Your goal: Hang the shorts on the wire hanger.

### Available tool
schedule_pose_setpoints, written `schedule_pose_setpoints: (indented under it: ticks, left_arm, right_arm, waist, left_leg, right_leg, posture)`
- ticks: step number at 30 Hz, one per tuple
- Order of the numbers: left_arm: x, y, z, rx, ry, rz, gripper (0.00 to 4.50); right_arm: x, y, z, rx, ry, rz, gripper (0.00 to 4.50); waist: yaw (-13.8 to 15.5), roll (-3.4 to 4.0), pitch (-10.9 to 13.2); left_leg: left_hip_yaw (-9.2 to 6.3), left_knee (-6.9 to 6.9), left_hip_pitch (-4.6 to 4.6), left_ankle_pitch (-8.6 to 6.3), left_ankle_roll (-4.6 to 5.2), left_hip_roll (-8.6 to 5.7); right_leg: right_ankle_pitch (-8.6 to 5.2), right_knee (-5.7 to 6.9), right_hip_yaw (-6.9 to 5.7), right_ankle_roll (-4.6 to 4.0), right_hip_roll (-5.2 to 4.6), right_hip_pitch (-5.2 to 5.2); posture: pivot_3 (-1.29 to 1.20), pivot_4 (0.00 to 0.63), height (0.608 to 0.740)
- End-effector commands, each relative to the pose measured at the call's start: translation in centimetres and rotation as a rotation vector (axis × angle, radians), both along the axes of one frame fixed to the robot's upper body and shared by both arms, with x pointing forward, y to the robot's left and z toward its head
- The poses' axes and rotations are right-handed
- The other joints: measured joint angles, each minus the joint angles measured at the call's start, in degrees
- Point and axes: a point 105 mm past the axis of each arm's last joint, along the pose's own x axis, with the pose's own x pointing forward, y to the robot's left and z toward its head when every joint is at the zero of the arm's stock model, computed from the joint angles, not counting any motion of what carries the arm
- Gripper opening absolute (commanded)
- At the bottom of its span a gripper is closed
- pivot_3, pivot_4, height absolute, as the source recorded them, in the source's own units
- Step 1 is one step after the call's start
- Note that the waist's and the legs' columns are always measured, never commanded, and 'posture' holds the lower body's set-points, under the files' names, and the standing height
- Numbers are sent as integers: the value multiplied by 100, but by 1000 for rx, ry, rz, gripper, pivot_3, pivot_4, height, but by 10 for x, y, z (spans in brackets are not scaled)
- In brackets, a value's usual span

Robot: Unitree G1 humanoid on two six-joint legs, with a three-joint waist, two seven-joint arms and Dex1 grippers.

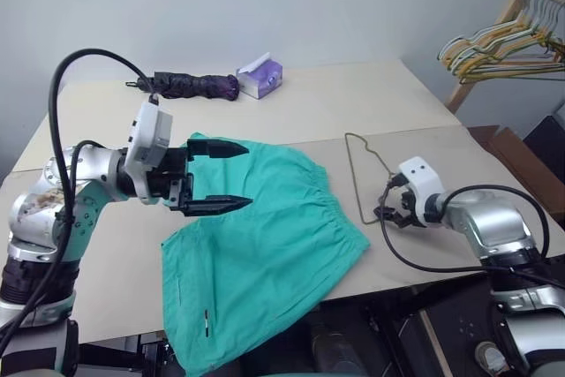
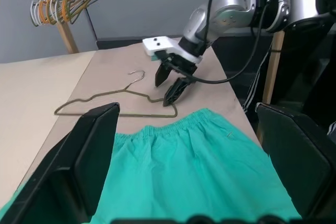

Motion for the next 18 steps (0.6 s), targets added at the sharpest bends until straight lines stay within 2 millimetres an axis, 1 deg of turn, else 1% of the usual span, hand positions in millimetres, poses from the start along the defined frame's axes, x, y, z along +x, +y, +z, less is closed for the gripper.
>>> schedule_pose_setpoints:
  ticks: [1, 2, 5, 9, 10, 12, 14, 16, 18]
  left_arm:
    - [-3, -3, 8, -5, -44, -27, 4500]
    - [-3, -2, 8, -5, -43, -28, 4500]
    - [-3, -2, 5, 0, -43, -30, 4500]
    - [-4, -2, 4, 11, -47, -47, 4500]
    - [-3, -2, 4, 13, -50, -49, 4500]
    - [-1, -4, 5, 11, -58, -49, 4500]
    - [2, -7, 7, 6, -71, -50, 4500]
    - [3, -8, 8, 6, -74, -57, 4500]
    - [4, -9, 8, 8, -77, -61, 4500]
  right_arm:
    - [6, -1, 9, -20, -15, -10, 4473]
    - [6, 0, 8, -23, -5, -10, 4473]
    - [5, 5, 6, -5, 14, 0, 3940]
    - [1, 10, 2, -1, 39, 23, 2468]
    - [0, 11, 2, 0, 40, 26, 2162]
    - [1, 12, 1, -4, 39, 26, 1476]
    - [2, 12, 2, -13, 32, 30, 687]
    - [4, 11, 3, -14, 26, 24, 107]
    - [5, 10, 6, -15, 20, 21, 47]
  waist:
    - [-15, 0, 0]
    - [-24, 0, 0]
    - [-49, 0, 0]
    - [-54, 0, 0]
    - [-53, 0, 0]
    - [-53, 0, 0]
    - [-45, 0, 0]
    - [-47, 0, 0]
    - [-59, 0, 0]
  left_leg:
    - [0, 0, 0, 0, 0, 0]
    - [0, 0, 0, 0, 0, 0]
    - [-1, 0, 0, 0, 0, 0]
    - [-4, 0, 0, 0, 0, 1]
    - [-4, 0, 0, 0, 0, 1]
    - [-4, 0, 0, 0, 0, 1]
    - [-6, 0, 1, 0, 0, 1]
    - [-9, 2, -1, 0, 0, 1]
    - [-9, 2, -1, 0, 0, 1]
  right_leg:
    - [0, 0, 0, 0, 0, 0]
    - [0, -1, 0, 0, 0, 1]
    - [0, -1, 0, 0, 2, 0]
    - [0, 0, -1, 0, 4, 1]
    - [0, 0, -1, 0, 4, 1]
    - [0, -1, -1, 0, 4, 2]
    - [0, -1, -1, 0, 4, 4]
    - [0, -1, -2, 0, 6, 4]
    - [0, -2, -1, 0, 6, 4]
  posture:
    - [-122, 53, 740]
    - [-120, 52, 740]
    - [-117, 55, 740]
    - [-114, 57, 740]
    - [-114, 57, 740]
    - [-117, 55, 740]
    - [-121, 53, 740]
    - [-123, 52, 740]
    - [-129, 51, 740]
